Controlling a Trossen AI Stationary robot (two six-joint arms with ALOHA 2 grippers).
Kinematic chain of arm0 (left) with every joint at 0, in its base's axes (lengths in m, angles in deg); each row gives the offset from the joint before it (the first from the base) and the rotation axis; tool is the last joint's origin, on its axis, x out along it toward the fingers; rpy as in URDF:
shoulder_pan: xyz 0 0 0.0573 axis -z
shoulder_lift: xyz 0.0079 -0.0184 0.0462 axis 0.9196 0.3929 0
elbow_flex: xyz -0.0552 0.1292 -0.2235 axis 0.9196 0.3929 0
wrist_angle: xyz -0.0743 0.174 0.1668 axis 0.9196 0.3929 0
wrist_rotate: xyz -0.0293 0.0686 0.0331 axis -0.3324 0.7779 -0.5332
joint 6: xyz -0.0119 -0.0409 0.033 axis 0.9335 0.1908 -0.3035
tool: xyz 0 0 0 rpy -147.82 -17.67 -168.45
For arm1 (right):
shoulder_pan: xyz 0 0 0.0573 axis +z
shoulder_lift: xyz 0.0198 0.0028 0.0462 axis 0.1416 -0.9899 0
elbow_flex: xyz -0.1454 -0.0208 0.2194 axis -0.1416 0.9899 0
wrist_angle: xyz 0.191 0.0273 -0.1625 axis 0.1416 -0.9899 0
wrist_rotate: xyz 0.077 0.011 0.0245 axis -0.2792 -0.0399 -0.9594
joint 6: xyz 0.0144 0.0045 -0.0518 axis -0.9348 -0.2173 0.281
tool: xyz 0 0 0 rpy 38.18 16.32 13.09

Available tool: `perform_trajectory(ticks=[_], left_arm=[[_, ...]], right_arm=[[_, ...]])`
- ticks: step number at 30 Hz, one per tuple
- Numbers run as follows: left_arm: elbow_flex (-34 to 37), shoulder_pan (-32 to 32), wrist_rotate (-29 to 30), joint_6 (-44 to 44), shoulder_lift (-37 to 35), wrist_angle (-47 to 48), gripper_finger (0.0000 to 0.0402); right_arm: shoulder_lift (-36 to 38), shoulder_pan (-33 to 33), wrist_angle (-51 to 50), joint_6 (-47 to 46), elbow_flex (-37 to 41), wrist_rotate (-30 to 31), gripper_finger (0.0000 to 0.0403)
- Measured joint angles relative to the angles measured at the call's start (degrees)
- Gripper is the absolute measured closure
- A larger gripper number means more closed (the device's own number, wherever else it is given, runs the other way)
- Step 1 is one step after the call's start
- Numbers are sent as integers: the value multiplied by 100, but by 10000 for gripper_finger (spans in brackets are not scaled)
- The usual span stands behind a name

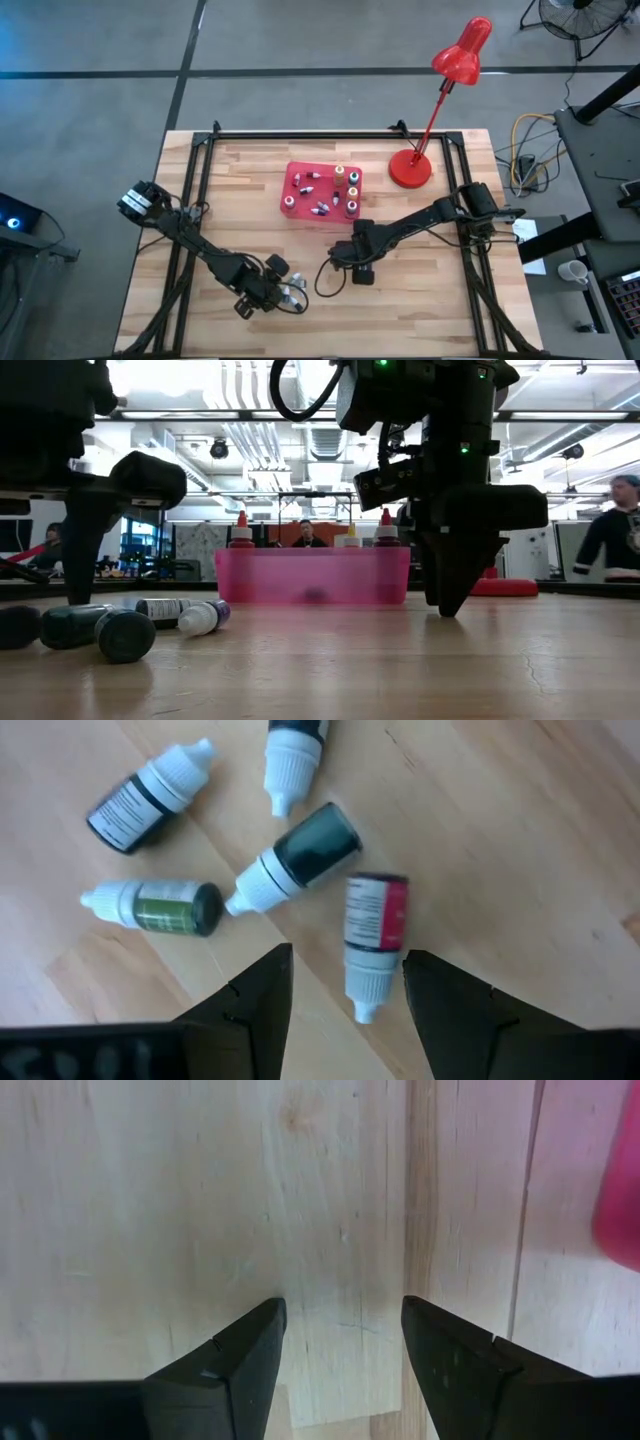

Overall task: Pick & Place food coloring
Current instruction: Put the small pink food coloring bottle into the pink bin

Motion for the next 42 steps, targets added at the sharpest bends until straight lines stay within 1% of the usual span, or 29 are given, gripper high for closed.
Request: perform_trajectory(ticks=[10,15,21,24,30,34,38,42], left_arm=[[201,0,-96,-9,-11,-243,237],[201,0,-94,-25,-11,-234,237],[201,0,-160,157,-11,-168,241],[203,0,-219,181,-11,-145,259],[205,-2,-227,200,-11,-135,320],[205,-2,-227,291,-11,-133,351],[191,-2,-242,325,-11,-106,366],[118,-2,-296,502,-3,-24,370]], right_arm=[[0,0,14,-14,0,-6,202],[1,0,38,-15,0,-7,202],[2,0,68,-13,0,-4,202],[2,0,76,-15,0,-2,202],[2,0,103,-15,-1,-2,202],[2,0,122,-13,0,0,202],[2,1,136,-14,-1,0,202],[2,0,136,-15,0,0,202]])
